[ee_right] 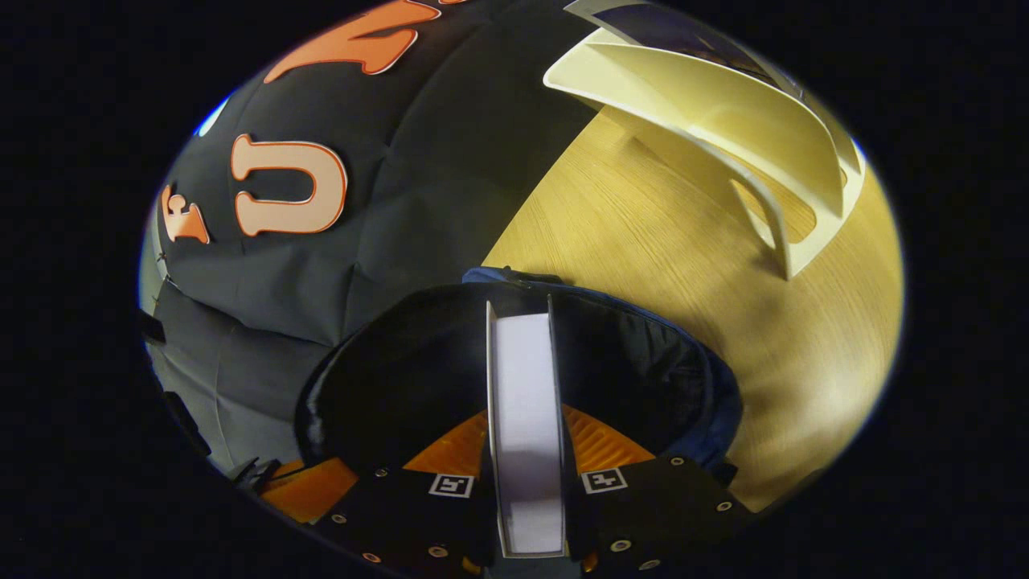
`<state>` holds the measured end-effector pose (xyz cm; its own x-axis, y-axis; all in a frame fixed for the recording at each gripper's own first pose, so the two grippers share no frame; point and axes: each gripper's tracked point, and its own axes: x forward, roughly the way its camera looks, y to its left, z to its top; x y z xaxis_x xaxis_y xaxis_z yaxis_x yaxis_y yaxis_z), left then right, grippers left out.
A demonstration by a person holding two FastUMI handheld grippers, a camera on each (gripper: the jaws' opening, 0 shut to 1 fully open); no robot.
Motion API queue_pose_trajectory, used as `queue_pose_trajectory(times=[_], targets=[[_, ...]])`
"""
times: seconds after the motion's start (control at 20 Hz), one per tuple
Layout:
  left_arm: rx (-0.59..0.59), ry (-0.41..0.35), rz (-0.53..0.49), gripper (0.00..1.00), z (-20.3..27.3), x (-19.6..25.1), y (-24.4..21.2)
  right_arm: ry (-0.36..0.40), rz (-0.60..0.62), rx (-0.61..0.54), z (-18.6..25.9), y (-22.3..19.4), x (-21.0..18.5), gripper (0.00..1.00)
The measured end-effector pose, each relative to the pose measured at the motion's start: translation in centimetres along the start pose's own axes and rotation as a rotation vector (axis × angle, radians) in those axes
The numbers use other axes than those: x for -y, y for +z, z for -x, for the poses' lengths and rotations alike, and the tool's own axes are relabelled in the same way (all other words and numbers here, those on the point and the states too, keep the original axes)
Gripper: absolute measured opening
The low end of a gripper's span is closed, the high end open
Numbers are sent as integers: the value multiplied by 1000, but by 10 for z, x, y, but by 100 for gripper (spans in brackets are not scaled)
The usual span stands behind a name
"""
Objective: Open the schoolbag, grab two books from the bookshelf and put them into the schoolbag.
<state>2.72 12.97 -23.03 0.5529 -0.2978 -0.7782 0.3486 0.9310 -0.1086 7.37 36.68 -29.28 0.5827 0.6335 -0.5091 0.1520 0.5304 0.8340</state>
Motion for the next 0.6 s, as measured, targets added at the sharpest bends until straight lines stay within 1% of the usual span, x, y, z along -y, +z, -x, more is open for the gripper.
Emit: queue_pose_trajectory(times=[0.15, 0.3, 0.4, 0.55, 0.6], targets=[[1, -4, 1, 1, 1, 2, 0, -1, -10, 32, -13, 0, -5, 34], [-1, -8, -3, 1, 3, 5, -3, 7, -30, 33, -29, -7, -10, 34], [4, 19, -20, 1, 5, 0, -1, 15, -41, 41, -39, -8, -12, 34], [5, 36, -4, 1, 5, -5, -1, -9, -67, 16, -52, -17, -8, 35], [7, 37, 3, 1, 5, -5, 0, -19, -68, 12, -52, -16, -9, 36]])
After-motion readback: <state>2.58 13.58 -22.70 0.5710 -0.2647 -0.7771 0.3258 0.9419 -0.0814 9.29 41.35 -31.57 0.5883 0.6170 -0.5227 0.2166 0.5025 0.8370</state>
